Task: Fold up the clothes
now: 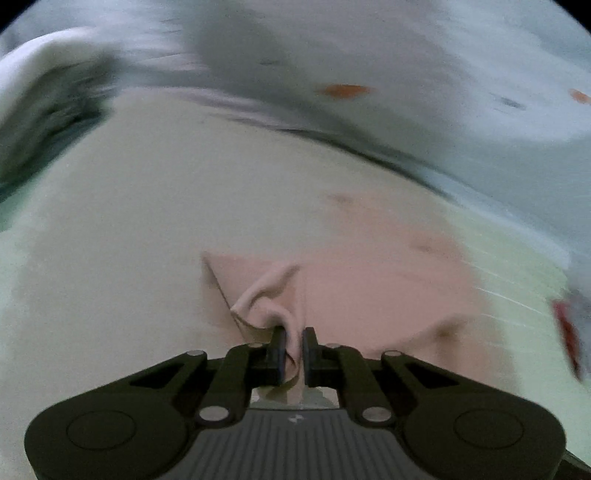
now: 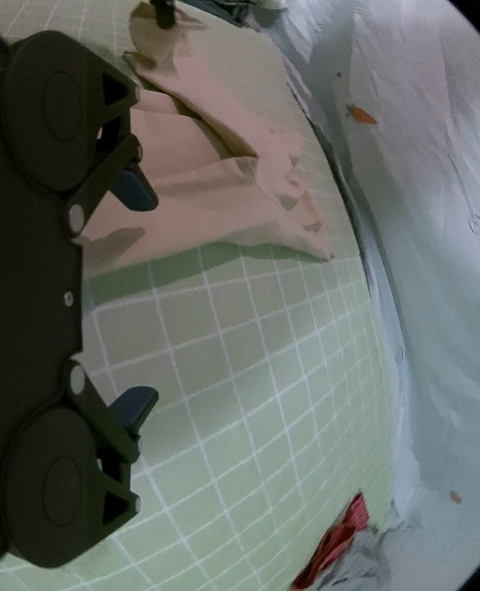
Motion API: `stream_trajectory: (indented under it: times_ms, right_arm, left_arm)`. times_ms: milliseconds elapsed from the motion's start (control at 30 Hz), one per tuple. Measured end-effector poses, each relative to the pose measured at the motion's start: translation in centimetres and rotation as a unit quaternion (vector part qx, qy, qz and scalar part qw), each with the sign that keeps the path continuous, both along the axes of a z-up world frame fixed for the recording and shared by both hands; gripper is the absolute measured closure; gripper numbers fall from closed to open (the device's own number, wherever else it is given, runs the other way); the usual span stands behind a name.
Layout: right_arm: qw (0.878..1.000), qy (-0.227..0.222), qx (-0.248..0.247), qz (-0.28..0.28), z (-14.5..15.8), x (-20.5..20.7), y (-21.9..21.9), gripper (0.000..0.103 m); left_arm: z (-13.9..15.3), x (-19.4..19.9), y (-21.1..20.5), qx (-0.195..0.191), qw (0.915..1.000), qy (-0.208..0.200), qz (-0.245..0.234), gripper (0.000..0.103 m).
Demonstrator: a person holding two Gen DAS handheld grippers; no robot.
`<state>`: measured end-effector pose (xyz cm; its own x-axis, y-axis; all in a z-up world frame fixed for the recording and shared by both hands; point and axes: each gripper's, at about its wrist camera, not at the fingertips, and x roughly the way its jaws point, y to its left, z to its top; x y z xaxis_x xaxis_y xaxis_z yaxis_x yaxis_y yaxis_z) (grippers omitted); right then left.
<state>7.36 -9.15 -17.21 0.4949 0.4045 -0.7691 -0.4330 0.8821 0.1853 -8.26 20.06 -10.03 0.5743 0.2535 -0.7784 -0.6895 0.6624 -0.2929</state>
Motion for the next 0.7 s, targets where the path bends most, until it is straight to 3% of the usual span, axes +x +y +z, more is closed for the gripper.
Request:
stream_trajectory:
  times_ms: [100,167,233,267,300,467,633,700]
  right_arm:
    - [1.000,0.000,0.006,-0.007,0.1,-0.1,-1.2,0.001]
    - [1.000,-0.001,0.009,-0.007,0.3,-0.2,-1.8,0.001]
    - [1.000,-0.002,0.013,-0.008,0.4,-0.4,-2.3,0.001]
    - [1.000,-0.002,0.014,-0.008,0.4,-0.4,-2.6,0.001]
    - [1.000,-0.003,0.016,-0.008,0.5,-0.5,-2.8,0.001]
    - [1.000,-0.005,0.024,-0.008,0.7,-0.8,-4.2,0.001]
    - [0.997,-0.038,0.043,0.048,1.8,-1.8,-2.1,0.004]
    - [0.994,-0.047,0.045,0.090,2.2,-2.2,-0.3,0.015]
  left_arm:
    - [0.8,2.9,-4.2,-0.006,0.9961,-0.025,-0.084,0.093]
    - [0.4,4.3,-7.0,-0.005,0.9907,-0.018,-0.135,0.088]
    - [-0.9,5.4,-9.0,-0.007,0.9868,0.012,-0.161,0.071]
    - [-1.5,5.6,-9.6,-0.007,0.9857,0.027,-0.166,0.055]
    - [-2.0,5.5,-9.9,-0.007,0.9859,0.040,-0.162,0.042]
    - [-3.1,4.0,-9.7,-0.005,0.9890,0.077,-0.126,0.024]
    - [-3.9,2.6,-8.8,-0.006,0.9908,0.113,-0.073,0.023]
    - [-4.2,2.0,-8.3,-0.012,0.9906,0.122,-0.060,0.023]
